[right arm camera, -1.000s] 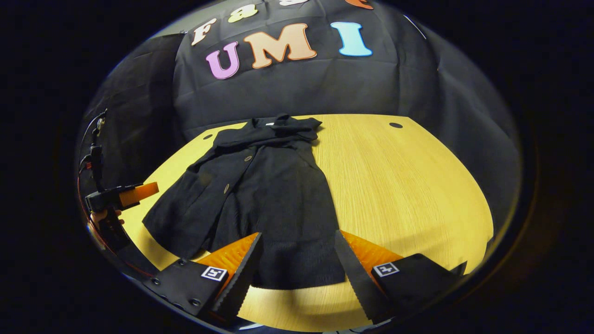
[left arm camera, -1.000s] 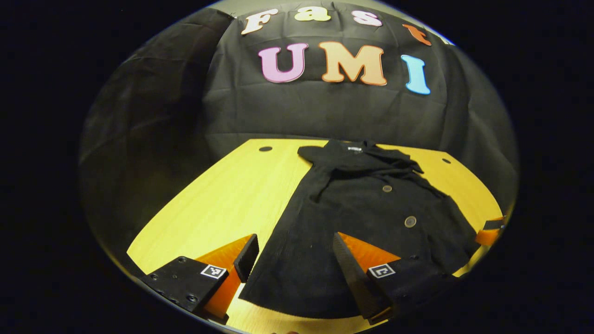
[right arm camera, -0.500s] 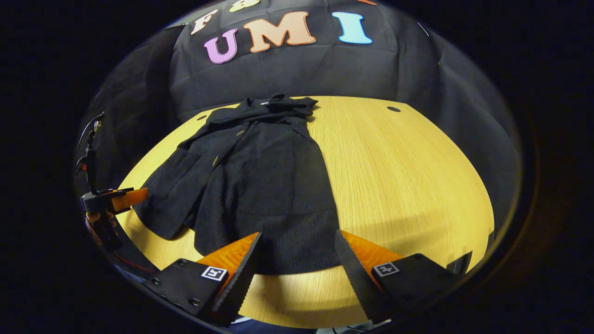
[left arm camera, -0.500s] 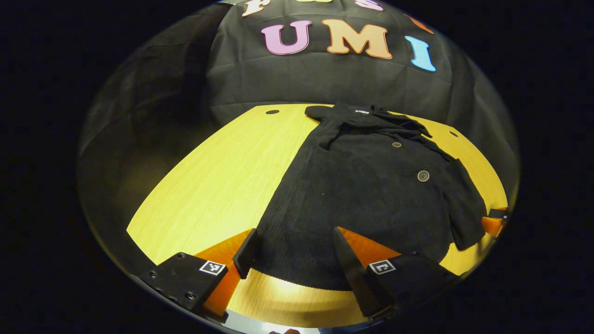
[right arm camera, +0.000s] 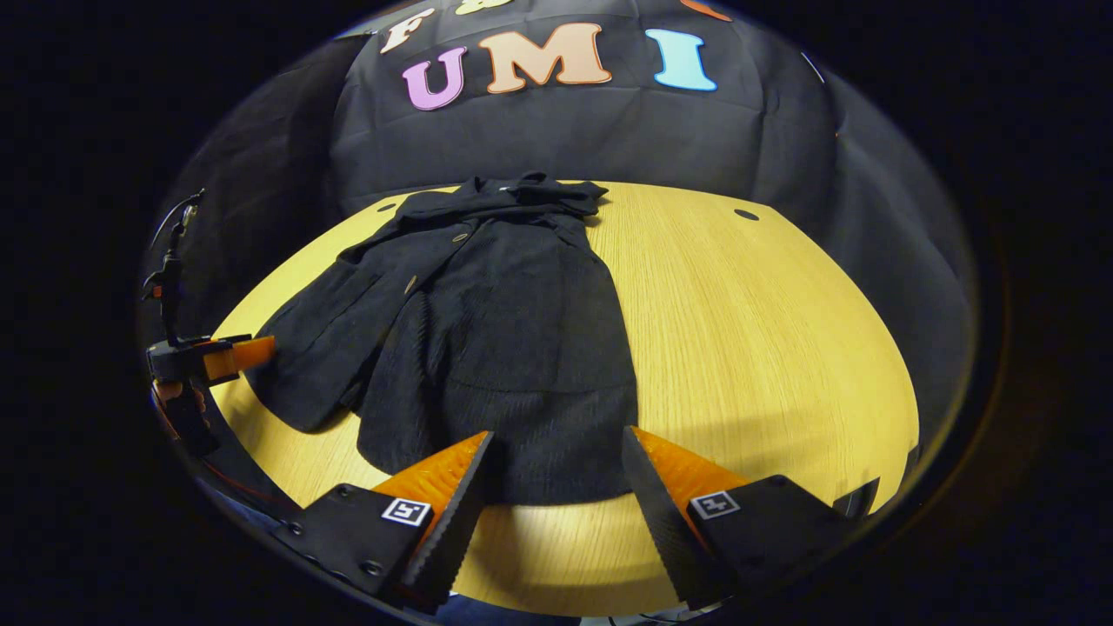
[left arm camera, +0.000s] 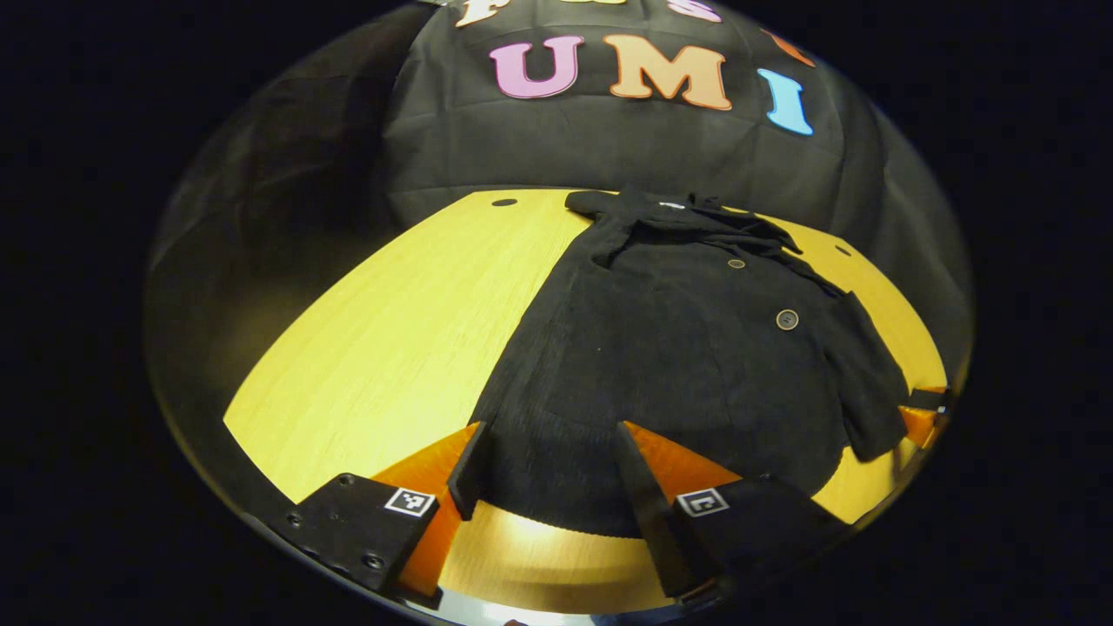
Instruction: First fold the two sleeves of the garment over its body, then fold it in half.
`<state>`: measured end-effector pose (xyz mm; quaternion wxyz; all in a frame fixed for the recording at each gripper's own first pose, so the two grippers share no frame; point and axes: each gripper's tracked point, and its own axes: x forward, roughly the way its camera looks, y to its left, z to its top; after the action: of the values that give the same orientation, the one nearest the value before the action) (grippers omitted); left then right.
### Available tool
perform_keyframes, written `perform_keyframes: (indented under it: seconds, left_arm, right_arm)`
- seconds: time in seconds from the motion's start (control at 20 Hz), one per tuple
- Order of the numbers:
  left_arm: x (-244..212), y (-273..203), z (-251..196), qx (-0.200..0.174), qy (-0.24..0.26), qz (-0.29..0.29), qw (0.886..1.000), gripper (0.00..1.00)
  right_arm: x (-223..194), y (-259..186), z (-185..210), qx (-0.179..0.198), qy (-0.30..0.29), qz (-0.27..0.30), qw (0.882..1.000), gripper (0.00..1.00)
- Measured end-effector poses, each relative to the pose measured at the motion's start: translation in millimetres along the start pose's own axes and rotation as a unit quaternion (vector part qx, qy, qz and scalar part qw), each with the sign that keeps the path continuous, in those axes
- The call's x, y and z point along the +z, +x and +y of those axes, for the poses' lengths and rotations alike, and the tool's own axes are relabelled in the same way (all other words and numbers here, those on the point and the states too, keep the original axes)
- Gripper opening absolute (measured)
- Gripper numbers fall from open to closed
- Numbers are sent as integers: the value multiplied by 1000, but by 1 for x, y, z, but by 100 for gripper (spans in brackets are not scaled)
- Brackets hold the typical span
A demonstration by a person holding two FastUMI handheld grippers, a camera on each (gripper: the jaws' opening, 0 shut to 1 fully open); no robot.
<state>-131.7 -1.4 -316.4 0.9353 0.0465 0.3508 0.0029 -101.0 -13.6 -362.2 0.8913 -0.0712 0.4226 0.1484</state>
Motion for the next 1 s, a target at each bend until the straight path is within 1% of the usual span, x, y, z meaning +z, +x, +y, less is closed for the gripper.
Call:
perform_keyframes:
  seconds: [0.05,0.1,0.15,0.2,0.25,0.3,0.35,0.4,0.45,0.5,0.55,0.65,0.7,0.75,0.85,1.0]
  left_arm:
    - [-2,-1,-3,-1,1,4,1000,83]
    - [-2,-1,-6,-3,1,4,1000,80]
    - [-1,-1,-9,-4,2,5,1000,68]
    - [1,-2,-14,-7,4,2,1000,64]
    - [1,0,-19,-11,7,1,1000,48]
    - [-1,2,-22,-13,12,1,1000,37]
    - [0,0,-24,-16,15,2,1000,27]
    - [0,1,-27,-16,19,4,1000,19]
    - [0,2,-27,-16,23,6,1000,8]
    - [2,1,-27,-17,26,8,999,5]
    - [0,1,-28,-19,28,13,999,1]
    - [1,2,-28,-25,28,17,999,0]
    - [2,2,-28,-27,28,18,999,0]
    - [1,1,-28,-28,31,20,999,0]
    - [3,3,-27,-27,40,23,999,0]
    - [5,2,-27,-33,29,32,999,0]
  right_arm:
    - [-1,-1,4,2,-4,-1,1000,84]
    - [-1,0,8,10,-5,1,1000,83]
    - [0,0,16,20,-5,1,1000,75]
    - [1,2,19,20,-8,0,1000,61]
    - [1,3,20,26,-12,2,1000,47]
    - [0,-4,23,30,-5,6,1000,47]
    - [2,-1,25,34,1,3,999,32]
    - [0,-1,29,39,7,11,999,30]
    - [1,1,28,39,8,9,999,17]
    - [1,5,30,40,6,14,999,17]
    - [2,4,31,38,1,15,999,10]
    - [3,3,34,37,-5,17,999,10]
    - [3,3,37,41,-8,19,999,2]
    - [2,3,41,47,-11,20,999,5]
    - [5,4,45,53,-7,21,998,5]
    - [16,-3,48,55,15,13,998,6]
